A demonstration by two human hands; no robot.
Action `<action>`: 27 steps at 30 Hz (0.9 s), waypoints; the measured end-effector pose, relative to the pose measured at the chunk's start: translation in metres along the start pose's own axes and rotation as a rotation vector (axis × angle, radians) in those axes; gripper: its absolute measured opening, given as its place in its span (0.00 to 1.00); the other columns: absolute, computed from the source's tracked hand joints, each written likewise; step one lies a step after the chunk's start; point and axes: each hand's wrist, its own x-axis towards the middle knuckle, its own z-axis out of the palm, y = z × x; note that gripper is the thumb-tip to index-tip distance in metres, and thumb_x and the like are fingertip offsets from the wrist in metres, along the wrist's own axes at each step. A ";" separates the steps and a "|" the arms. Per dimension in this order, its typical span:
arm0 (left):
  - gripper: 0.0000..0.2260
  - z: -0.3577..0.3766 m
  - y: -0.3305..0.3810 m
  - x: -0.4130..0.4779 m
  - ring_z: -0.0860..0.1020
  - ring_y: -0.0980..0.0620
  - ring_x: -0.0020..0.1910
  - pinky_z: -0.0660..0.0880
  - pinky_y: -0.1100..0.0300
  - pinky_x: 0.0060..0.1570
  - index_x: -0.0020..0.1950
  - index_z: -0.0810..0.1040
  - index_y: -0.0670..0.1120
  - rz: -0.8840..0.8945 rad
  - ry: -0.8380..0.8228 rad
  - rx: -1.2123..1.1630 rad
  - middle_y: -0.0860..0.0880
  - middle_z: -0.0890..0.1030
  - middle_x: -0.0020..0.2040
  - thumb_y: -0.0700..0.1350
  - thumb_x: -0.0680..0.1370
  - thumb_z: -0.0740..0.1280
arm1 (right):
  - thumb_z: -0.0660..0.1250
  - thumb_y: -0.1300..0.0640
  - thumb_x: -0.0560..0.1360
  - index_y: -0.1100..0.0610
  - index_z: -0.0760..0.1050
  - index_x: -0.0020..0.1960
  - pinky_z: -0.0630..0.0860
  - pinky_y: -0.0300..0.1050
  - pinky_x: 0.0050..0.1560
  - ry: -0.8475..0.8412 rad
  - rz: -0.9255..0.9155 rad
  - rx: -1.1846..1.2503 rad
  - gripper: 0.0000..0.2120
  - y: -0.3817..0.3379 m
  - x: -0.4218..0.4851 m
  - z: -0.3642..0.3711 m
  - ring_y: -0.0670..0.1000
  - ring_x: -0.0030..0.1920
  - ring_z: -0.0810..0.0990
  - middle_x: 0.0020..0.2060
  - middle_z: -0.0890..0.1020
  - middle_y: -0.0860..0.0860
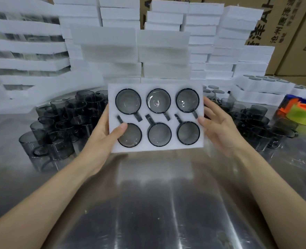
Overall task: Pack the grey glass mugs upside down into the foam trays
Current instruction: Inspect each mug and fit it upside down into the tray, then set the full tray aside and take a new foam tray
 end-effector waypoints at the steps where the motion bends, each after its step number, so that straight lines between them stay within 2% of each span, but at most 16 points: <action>1: 0.28 0.000 0.000 0.000 0.70 0.50 0.70 0.67 0.44 0.69 0.76 0.61 0.53 0.009 -0.011 0.000 0.53 0.72 0.71 0.43 0.77 0.65 | 0.63 0.67 0.73 0.55 0.65 0.74 0.76 0.58 0.61 -0.005 -0.006 -0.003 0.30 0.000 0.000 0.000 0.61 0.65 0.75 0.68 0.74 0.57; 5: 0.29 -0.002 0.000 0.000 0.66 0.49 0.73 0.61 0.39 0.71 0.76 0.61 0.53 0.034 -0.045 0.021 0.51 0.69 0.73 0.44 0.77 0.67 | 0.62 0.70 0.75 0.55 0.63 0.75 0.72 0.63 0.63 -0.024 -0.003 0.011 0.30 0.000 0.000 -0.003 0.63 0.66 0.74 0.69 0.73 0.55; 9: 0.30 -0.007 0.000 0.001 0.69 0.51 0.72 0.64 0.40 0.70 0.76 0.62 0.57 0.007 -0.054 0.029 0.54 0.70 0.72 0.48 0.76 0.68 | 0.66 0.64 0.72 0.52 0.68 0.72 0.77 0.53 0.58 -0.008 0.028 0.055 0.28 0.000 0.001 -0.002 0.56 0.62 0.78 0.65 0.77 0.53; 12: 0.31 -0.008 -0.004 0.001 0.70 0.56 0.70 0.67 0.48 0.67 0.75 0.59 0.64 -0.012 -0.057 0.058 0.60 0.70 0.71 0.50 0.76 0.69 | 0.69 0.54 0.72 0.53 0.74 0.67 0.80 0.46 0.50 0.070 0.066 0.025 0.23 0.002 0.003 -0.002 0.54 0.57 0.82 0.59 0.82 0.53; 14: 0.32 -0.006 -0.006 0.002 0.74 0.55 0.66 0.71 0.51 0.62 0.74 0.60 0.65 -0.079 -0.028 -0.007 0.59 0.73 0.69 0.52 0.74 0.69 | 0.69 0.51 0.74 0.55 0.75 0.65 0.80 0.44 0.47 0.159 0.067 0.010 0.21 0.003 0.007 -0.003 0.53 0.56 0.82 0.58 0.82 0.53; 16: 0.25 -0.002 -0.005 0.004 0.77 0.52 0.63 0.75 0.51 0.58 0.71 0.66 0.63 -0.112 -0.021 -0.065 0.55 0.76 0.67 0.51 0.75 0.66 | 0.66 0.51 0.78 0.56 0.75 0.64 0.80 0.47 0.49 0.270 0.027 0.056 0.16 0.002 0.011 0.000 0.54 0.59 0.81 0.61 0.80 0.54; 17: 0.22 0.000 -0.003 0.004 0.78 0.52 0.61 0.75 0.50 0.55 0.69 0.70 0.64 -0.116 -0.010 -0.080 0.54 0.78 0.65 0.51 0.75 0.64 | 0.64 0.51 0.79 0.55 0.75 0.63 0.78 0.50 0.54 0.332 -0.096 -0.026 0.14 0.000 0.009 0.003 0.55 0.62 0.78 0.62 0.79 0.54; 18: 0.20 0.001 -0.001 0.005 0.80 0.52 0.59 0.77 0.51 0.51 0.66 0.72 0.64 -0.119 0.019 -0.102 0.54 0.79 0.64 0.51 0.75 0.63 | 0.63 0.50 0.79 0.54 0.75 0.62 0.74 0.54 0.61 0.367 -0.314 -0.245 0.14 0.000 0.006 0.006 0.54 0.64 0.76 0.63 0.77 0.54; 20: 0.18 0.004 0.003 0.004 0.82 0.55 0.53 0.79 0.54 0.44 0.63 0.75 0.65 -0.115 0.092 -0.154 0.55 0.81 0.61 0.51 0.74 0.63 | 0.64 0.46 0.77 0.54 0.73 0.62 0.63 0.60 0.70 0.257 -0.836 -0.804 0.18 0.005 0.000 0.016 0.53 0.65 0.73 0.63 0.76 0.53; 21: 0.18 0.005 0.004 0.004 0.82 0.55 0.52 0.80 0.57 0.42 0.62 0.76 0.65 -0.109 0.116 -0.171 0.55 0.81 0.59 0.51 0.73 0.64 | 0.65 0.43 0.76 0.54 0.72 0.64 0.57 0.62 0.72 0.155 -1.017 -1.038 0.21 0.010 -0.002 0.024 0.53 0.65 0.72 0.63 0.76 0.52; 23: 0.17 0.007 0.005 0.002 0.82 0.56 0.51 0.80 0.60 0.39 0.62 0.76 0.64 -0.094 0.123 -0.194 0.55 0.82 0.59 0.51 0.74 0.64 | 0.70 0.42 0.73 0.51 0.69 0.66 0.54 0.64 0.72 0.041 -1.158 -1.329 0.26 0.020 -0.002 0.041 0.53 0.66 0.72 0.64 0.76 0.51; 25: 0.17 0.011 0.006 0.002 0.82 0.56 0.52 0.80 0.59 0.39 0.63 0.75 0.63 -0.079 0.092 -0.188 0.55 0.81 0.60 0.51 0.75 0.63 | 0.73 0.54 0.70 0.49 0.69 0.67 0.59 0.65 0.69 0.079 -1.179 -1.405 0.27 0.029 0.000 0.052 0.52 0.64 0.72 0.62 0.79 0.52; 27: 0.17 0.015 0.005 0.001 0.81 0.55 0.53 0.79 0.57 0.41 0.65 0.73 0.63 -0.081 0.061 -0.195 0.55 0.80 0.62 0.53 0.76 0.62 | 0.70 0.64 0.67 0.50 0.71 0.64 0.66 0.61 0.66 0.136 -1.230 -1.357 0.27 0.027 0.001 0.050 0.52 0.59 0.75 0.54 0.82 0.53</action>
